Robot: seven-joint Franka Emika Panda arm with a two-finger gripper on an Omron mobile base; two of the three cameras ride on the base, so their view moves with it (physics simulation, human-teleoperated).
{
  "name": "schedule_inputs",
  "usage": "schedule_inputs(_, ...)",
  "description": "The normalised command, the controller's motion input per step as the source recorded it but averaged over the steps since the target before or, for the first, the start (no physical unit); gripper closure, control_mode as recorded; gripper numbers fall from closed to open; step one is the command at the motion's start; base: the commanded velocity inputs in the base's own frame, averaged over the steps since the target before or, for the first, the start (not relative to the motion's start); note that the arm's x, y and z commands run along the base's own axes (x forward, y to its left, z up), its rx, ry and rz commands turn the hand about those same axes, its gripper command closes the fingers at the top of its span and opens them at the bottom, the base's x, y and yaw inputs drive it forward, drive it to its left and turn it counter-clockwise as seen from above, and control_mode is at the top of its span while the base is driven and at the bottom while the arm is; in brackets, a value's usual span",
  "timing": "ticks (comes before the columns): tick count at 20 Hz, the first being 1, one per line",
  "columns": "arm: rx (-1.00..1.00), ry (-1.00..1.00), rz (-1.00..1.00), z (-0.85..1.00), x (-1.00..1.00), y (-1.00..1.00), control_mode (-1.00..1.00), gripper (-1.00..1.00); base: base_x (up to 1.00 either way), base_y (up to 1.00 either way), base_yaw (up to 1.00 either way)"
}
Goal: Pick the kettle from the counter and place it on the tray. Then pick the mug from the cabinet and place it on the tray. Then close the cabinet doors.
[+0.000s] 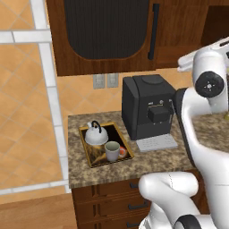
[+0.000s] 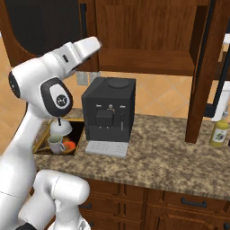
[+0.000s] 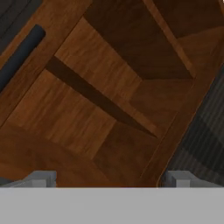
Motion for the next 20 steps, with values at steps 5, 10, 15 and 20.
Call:
schedule_inputs(5, -0.01, -0.09, 0.0, 0.16, -0.5, -0.44, -1.0, -1.0, 0.0, 0.0, 0.0)
schedule_inputs(10, 0.03, 0.0, -0.09, 0.22, -0.42, -0.43, -1.0, -1.0, 0.0, 0.0, 0.0)
schedule_inputs(15, 0.27, -0.34, -0.24, 0.12, -0.51, -0.34, -1.0, -1.0, 0.0, 0.0, 0.0)
schedule_inputs(20, 0.44, -0.51, -0.29, 0.01, -0.47, -0.07, -1.0, -1.0, 0.0, 0.0, 0.0)
